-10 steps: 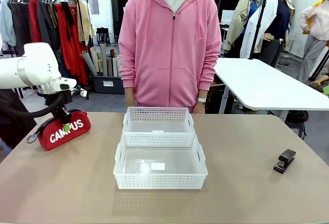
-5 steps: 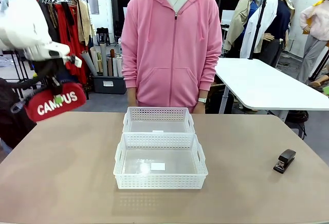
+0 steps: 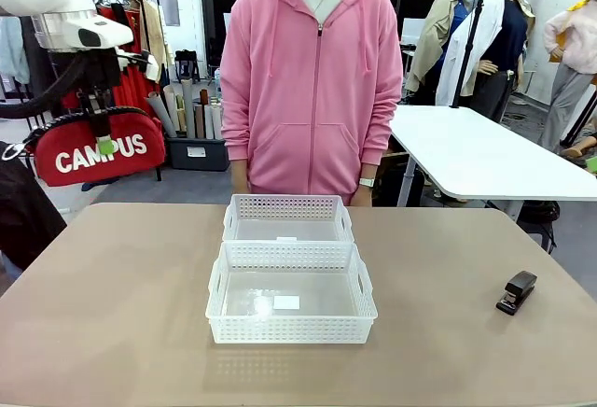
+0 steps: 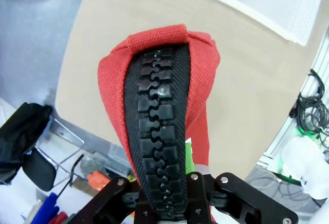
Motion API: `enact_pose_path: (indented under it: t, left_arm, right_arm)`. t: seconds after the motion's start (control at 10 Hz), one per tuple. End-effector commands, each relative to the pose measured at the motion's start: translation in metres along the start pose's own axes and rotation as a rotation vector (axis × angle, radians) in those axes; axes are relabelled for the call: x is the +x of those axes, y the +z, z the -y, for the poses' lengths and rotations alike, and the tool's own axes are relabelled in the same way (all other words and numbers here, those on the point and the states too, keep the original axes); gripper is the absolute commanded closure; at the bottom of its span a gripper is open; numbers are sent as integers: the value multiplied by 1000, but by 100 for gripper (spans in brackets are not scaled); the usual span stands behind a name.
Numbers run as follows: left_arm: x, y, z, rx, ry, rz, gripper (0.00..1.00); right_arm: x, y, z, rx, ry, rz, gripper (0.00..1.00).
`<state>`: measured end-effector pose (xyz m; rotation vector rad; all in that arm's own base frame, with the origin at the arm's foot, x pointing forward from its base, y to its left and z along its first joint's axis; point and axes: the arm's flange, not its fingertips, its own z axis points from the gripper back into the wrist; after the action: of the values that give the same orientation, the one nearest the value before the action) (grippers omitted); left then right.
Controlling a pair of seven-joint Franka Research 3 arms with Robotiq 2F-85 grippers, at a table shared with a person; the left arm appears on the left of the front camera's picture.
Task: Distribute items into two baskets.
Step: Pick up the Pencil pouch that the person points to, then move the picked Pencil pouch towards the Organizing basket indicated by the person, stopping as directed.
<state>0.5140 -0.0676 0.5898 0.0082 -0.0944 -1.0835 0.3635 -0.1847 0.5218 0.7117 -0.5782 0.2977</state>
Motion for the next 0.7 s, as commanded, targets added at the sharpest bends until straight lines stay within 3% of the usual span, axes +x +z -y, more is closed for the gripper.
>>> enact_pose_path:
  t: [0.0, 0.6]
  left_arm:
    - [-12, -8, -10, -7, -64, 0, 100]
    - [1, -5, -1, -9, -26, -5, 100]
  right_arm:
    - [0, 1, -1, -2, 6, 4, 0]
    - [0, 1, -1, -2, 6, 4, 0]
